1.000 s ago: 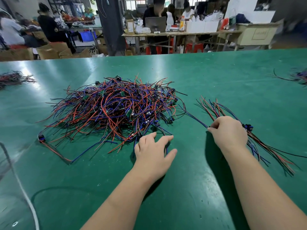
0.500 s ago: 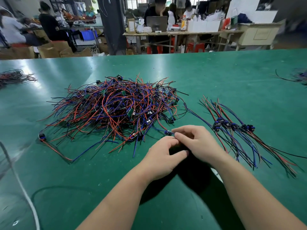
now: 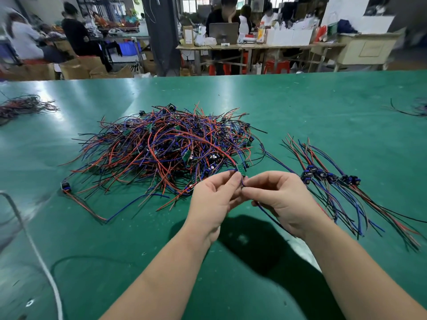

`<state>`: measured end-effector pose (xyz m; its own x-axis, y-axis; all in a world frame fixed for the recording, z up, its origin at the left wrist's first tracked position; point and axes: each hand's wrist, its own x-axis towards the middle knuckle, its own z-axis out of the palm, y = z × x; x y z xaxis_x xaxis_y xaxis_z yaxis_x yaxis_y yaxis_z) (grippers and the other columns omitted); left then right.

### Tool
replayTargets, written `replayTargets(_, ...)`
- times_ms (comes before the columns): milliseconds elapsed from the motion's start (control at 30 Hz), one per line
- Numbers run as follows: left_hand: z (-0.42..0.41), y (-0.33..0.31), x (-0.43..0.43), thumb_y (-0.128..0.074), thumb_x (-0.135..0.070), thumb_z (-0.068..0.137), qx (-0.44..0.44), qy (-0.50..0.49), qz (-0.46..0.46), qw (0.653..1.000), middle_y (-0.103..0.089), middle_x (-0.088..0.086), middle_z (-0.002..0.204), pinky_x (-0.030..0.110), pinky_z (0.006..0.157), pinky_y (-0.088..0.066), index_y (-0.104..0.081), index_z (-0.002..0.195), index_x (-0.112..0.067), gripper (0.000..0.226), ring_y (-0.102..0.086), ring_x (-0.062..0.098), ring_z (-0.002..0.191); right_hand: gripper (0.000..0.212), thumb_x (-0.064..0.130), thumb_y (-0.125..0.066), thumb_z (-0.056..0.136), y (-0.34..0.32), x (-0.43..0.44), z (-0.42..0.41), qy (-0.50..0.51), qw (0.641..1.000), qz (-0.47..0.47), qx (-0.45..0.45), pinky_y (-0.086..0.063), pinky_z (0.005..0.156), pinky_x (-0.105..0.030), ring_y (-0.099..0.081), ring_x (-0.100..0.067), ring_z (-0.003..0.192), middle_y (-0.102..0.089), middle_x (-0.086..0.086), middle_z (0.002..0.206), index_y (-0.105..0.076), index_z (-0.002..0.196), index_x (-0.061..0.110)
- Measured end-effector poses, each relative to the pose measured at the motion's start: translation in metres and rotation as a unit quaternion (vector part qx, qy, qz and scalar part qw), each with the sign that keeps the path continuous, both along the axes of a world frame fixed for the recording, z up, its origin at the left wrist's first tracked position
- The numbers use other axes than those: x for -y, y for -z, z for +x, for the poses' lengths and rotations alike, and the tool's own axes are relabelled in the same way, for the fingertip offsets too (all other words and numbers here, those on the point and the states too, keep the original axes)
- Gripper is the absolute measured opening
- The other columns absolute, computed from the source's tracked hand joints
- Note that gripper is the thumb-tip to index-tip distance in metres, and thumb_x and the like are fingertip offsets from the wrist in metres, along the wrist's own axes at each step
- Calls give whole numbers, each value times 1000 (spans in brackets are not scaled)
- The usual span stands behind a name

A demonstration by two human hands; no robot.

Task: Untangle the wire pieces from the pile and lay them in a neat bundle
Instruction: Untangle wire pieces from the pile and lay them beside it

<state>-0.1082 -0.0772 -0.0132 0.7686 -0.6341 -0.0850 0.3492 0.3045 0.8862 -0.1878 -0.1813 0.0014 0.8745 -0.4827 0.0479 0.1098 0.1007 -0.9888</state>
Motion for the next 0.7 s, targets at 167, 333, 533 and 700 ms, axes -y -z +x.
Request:
replayTargets(167,1,-7,-3,-69,-14,67,-57,-1,-86,995,-73,8,78,22,57,-56,-59,95,-9,30,-70,13,66,10,5,-72,56,-5,3,-4,-65,993,95,-6,-51,50,-19,-69,-18,57,-69,-11,66,-72,64,12)
replayTargets(333,2,-12,-4,-72,-15,61,-65,-17,-119,991,-70,0,71,16,55,-54,-65,87,-13,27,-68,7,63,8,13,-73,63,-10,11,-15,-163,982,56,-83,-55,51,-25,-71,-26,65,-72,-16,79,-66,66,17)
replayTargets(533,7,-12,-9,-72,1,76,83,-74,-18,994,-65,0,63,19,52,-51,-71,79,-13,14,-59,8,50,22,25,-61,73,-7,10,-3,-32,998,45,-14,-47,51,-17,-60,-12,54,-71,-6,74,-71,85,10)
replayTargets(700,-6,-6,-8,-78,-17,67,280,-73,99,952,-72,-4,72,37,60,-56,-73,79,-21,14,-57,9,54,17,24,-64,68,-7,9,-2,9,999,43,28,-41,58,-18,-52,-8,56,-69,3,70,-79,76,19)
